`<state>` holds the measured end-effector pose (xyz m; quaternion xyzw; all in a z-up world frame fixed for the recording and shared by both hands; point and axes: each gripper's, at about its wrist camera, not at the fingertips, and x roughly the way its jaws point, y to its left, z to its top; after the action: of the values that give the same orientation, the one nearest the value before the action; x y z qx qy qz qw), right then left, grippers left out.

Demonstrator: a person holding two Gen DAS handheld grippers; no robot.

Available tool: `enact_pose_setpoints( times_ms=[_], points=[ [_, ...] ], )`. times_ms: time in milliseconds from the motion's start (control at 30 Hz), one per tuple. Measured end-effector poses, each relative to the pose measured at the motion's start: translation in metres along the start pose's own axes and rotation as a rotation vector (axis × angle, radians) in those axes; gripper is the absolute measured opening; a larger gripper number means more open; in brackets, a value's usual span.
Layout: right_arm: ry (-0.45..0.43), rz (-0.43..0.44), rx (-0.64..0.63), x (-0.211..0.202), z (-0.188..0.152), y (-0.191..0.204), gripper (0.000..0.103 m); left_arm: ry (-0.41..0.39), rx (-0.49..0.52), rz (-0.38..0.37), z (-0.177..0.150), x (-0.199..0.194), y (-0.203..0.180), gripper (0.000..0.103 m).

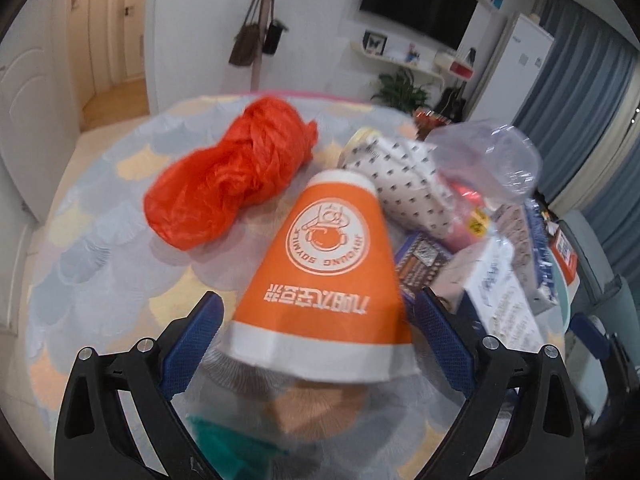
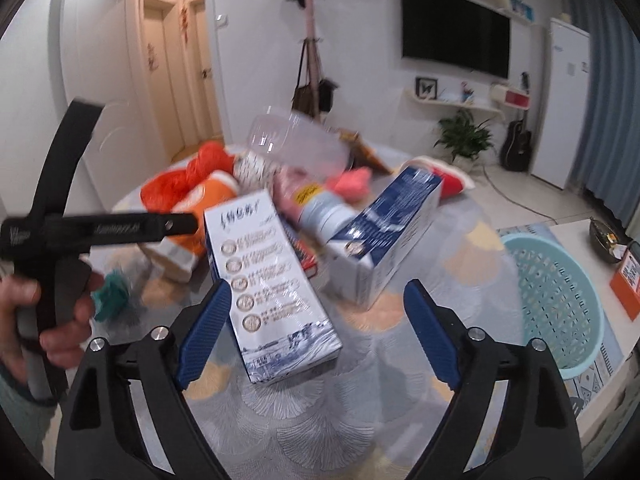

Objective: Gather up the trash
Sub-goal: 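Grasp the orange paper cup with the left tool while the right tool grasps the white milk carton, then carry the cup and carton to the blue basket and release both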

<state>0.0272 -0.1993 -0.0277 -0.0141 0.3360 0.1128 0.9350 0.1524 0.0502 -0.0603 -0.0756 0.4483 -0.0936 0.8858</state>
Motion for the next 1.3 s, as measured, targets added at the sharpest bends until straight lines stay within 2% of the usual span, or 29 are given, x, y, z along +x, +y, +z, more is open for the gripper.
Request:
enact_pose_setpoints(
  times_ms=[100, 267, 433, 567, 633, 700, 767, 1000, 1133, 1300],
  points=[
    [0.046, 0.026, -0.008, 0.013, -0.002, 0.003, 0.087, 0.043, -0.015, -0.008, 0.004, 0.01, 0.003, 0.091],
    [0.093, 0.025, -0.048, 0.027, -0.001, 0.012, 0.087, 0.058, -0.024, -0.019, 0.011, 0.017, 0.004, 0.09],
    [0.101, 0.024, -0.082, 0.031, 0.0, 0.019, 0.087, 0.047, -0.029, -0.028, 0.013, 0.014, 0.006, 0.086],
    [0.112, 0.05, -0.091, 0.036, 0.002, 0.023, 0.07, 0.028, -0.034, -0.042, 0.009, 0.006, 0.008, 0.084],
    [0.116, 0.062, -0.09, 0.038, 0.002, 0.024, 0.066, 0.019, -0.035, -0.051, 0.006, 0.002, 0.009, 0.083],
    [0.106, 0.068, -0.089, 0.036, 0.003, 0.024, 0.058, 0.007, -0.04, -0.06, 0.003, -0.002, 0.01, 0.082],
    [0.096, 0.076, -0.078, 0.032, 0.005, 0.023, 0.055, -0.005, -0.047, -0.071, 0.0, -0.01, 0.014, 0.082],
    [0.01, 0.114, -0.065, 0.006, 0.015, 0.023, 0.054, -0.089, -0.025, -0.108, 0.001, -0.043, 0.008, 0.08],
    [-0.056, 0.08, -0.063, -0.015, 0.022, 0.015, 0.054, -0.144, -0.015, -0.138, 0.005, -0.064, -0.002, 0.08],
    [-0.137, 0.016, 0.012, -0.04, 0.035, -0.024, 0.054, -0.214, 0.045, -0.172, 0.013, -0.084, -0.035, 0.08]
  ],
)
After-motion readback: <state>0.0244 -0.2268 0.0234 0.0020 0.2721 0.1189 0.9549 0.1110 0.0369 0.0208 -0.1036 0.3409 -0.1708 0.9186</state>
